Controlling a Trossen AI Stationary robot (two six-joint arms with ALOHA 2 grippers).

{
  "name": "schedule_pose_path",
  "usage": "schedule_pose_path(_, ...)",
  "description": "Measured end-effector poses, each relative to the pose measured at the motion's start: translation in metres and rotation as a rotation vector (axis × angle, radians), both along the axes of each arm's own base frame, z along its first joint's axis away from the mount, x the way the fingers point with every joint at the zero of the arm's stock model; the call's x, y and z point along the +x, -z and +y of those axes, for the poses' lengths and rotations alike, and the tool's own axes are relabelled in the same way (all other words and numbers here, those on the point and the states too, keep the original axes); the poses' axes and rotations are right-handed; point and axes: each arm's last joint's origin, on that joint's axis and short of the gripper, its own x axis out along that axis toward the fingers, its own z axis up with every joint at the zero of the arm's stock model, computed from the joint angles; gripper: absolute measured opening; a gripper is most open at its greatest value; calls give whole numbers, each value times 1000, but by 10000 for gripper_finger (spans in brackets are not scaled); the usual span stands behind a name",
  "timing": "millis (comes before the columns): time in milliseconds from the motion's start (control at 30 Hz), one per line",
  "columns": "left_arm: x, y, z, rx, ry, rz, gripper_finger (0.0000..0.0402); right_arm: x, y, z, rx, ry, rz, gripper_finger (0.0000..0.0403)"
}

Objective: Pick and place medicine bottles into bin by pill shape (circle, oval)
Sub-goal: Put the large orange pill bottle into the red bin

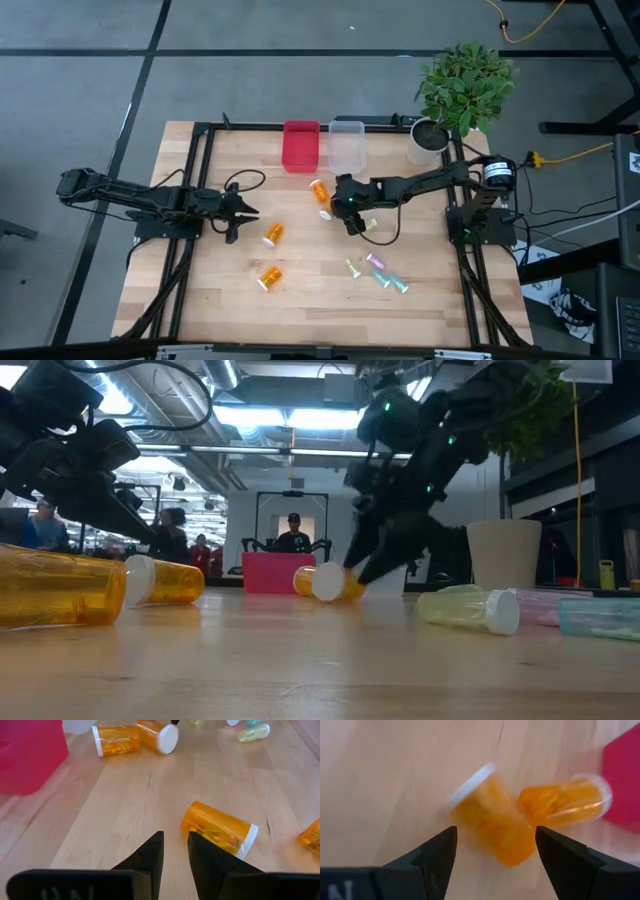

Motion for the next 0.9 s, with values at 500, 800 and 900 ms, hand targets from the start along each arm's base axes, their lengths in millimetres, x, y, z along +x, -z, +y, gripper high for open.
schedule_pose_path(500,0,0,0,2,1,0,82,11,12,-3,157,198,-97,271)
schedule_pose_path(800,0,0,0,0,0,0,82,13,18,-2,215,268,-111,271)
schedule_pose_path(900,0,0,0,0,0,0,82,15,17,-2,242,296,-136,271)
